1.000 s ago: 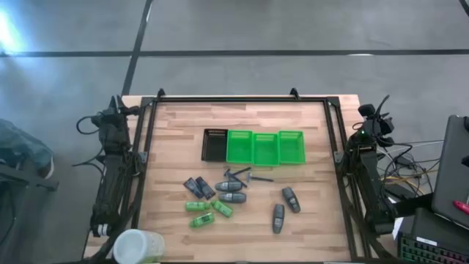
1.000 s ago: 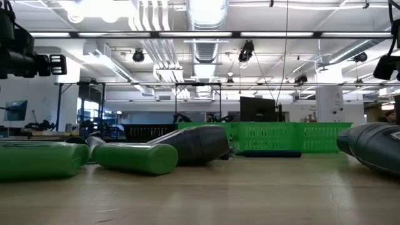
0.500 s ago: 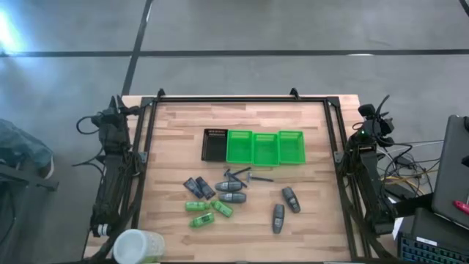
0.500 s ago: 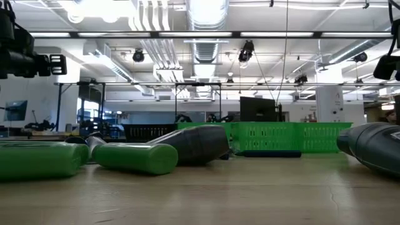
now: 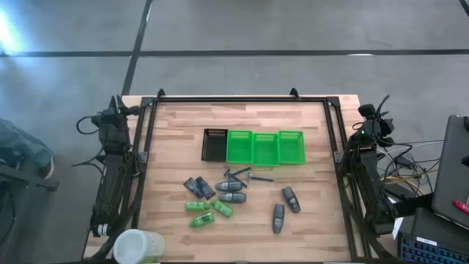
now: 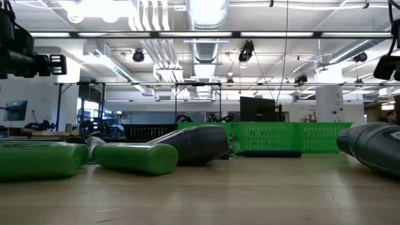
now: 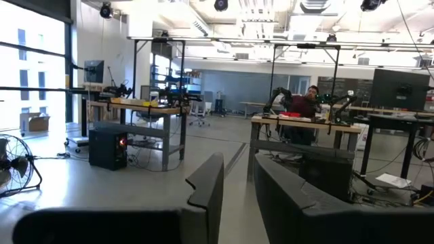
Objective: Pick & Place Travel size toiletries
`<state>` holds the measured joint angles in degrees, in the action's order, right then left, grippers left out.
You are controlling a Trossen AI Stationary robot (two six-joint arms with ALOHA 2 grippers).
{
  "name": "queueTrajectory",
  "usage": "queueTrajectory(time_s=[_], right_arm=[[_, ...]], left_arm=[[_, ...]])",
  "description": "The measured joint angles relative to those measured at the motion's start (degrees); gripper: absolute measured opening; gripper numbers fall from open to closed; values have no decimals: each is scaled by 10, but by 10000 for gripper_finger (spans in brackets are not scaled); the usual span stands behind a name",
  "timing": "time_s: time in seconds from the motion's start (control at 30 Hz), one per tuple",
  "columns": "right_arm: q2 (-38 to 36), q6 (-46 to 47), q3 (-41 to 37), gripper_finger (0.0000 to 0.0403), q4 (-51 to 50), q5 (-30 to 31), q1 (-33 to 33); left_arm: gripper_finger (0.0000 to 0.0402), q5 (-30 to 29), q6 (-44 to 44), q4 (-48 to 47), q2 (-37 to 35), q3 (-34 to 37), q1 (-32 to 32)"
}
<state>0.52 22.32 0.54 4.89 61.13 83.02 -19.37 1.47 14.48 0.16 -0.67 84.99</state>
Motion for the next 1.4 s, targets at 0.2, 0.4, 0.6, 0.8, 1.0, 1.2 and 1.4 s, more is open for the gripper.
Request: queueTrajectory(time_s=[0.2,0.4,0.6,0.8,1.0,1.2,1.4], right_arm=[[0,0,0,174,0,0,0],[0,0,0,183,0,0,0],[0,60,2,189,0,-61,0],[0,183,20,184,2,-512,0],[-1,230,19,167,12,-956,-1],[-1,365,19,147,24,-1050,-13],[-1,390,40,130,76,-1048,-72]], left_arm=[[87,0,0,0,0,0,0],[88,0,0,0,0,0,0],[88,0,0,0,0,0,0],[87,0,0,0,0,0,0],[87,0,0,0,0,0,0],[88,0,0,0,0,0,0],[87,0,0,0,0,0,0]])
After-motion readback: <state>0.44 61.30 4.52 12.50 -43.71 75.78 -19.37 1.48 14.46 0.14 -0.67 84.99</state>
